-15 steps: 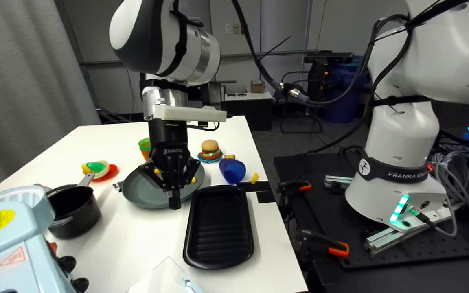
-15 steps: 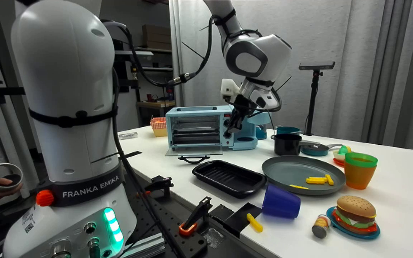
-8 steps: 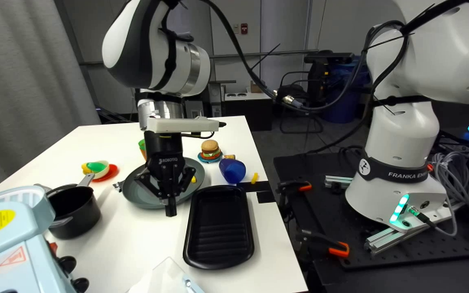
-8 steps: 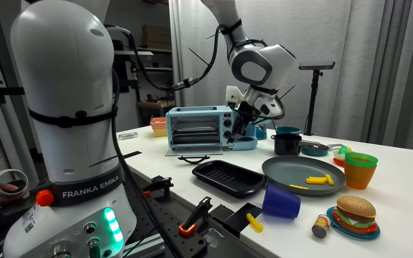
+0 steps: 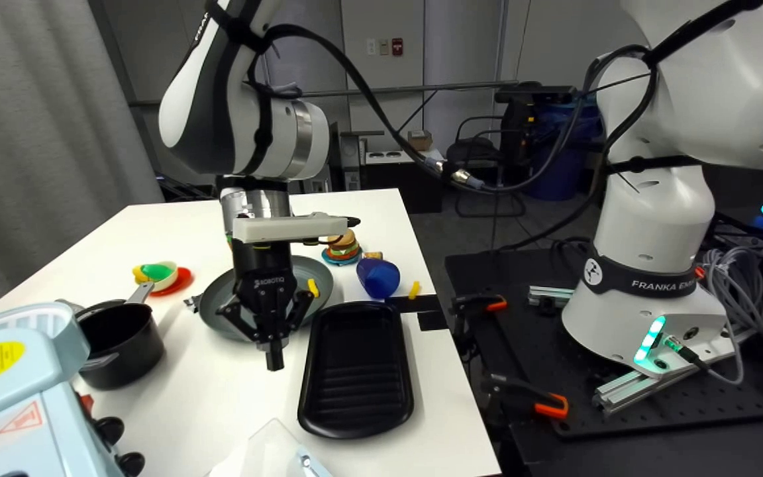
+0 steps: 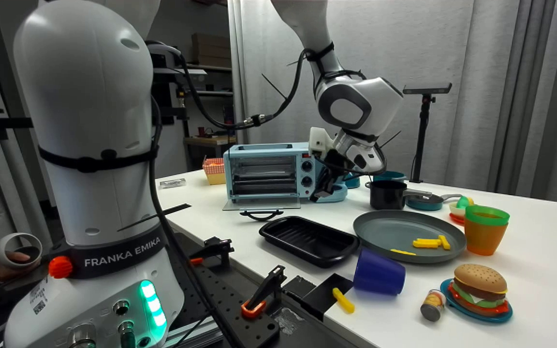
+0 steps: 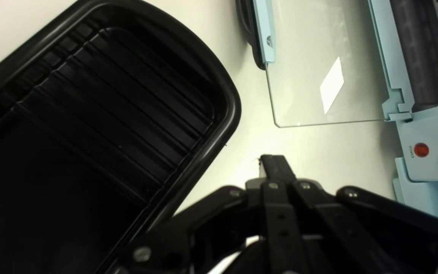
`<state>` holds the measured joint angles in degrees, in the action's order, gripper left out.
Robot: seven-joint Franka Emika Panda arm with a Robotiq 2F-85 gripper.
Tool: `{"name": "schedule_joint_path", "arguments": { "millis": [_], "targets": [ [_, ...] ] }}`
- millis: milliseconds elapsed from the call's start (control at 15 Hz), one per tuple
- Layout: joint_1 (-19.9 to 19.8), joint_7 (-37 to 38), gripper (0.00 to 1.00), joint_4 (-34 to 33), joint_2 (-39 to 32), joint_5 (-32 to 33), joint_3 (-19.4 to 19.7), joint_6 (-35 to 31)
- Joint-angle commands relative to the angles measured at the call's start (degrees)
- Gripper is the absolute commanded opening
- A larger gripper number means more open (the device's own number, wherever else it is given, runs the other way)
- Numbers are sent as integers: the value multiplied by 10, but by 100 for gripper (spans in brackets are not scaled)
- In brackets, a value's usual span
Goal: Close the oven
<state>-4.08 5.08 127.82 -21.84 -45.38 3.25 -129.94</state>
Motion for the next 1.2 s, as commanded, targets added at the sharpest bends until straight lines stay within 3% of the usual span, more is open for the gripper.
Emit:
{"name": "schedule_joint_path", "arguments": {
  "millis": [0,1133],
  "targets": [
    [-11,-17,0,-27,-34,-22,-12,-1],
    [-10,-10,0,-76,-105,-21,-33,5]
  ]
}}
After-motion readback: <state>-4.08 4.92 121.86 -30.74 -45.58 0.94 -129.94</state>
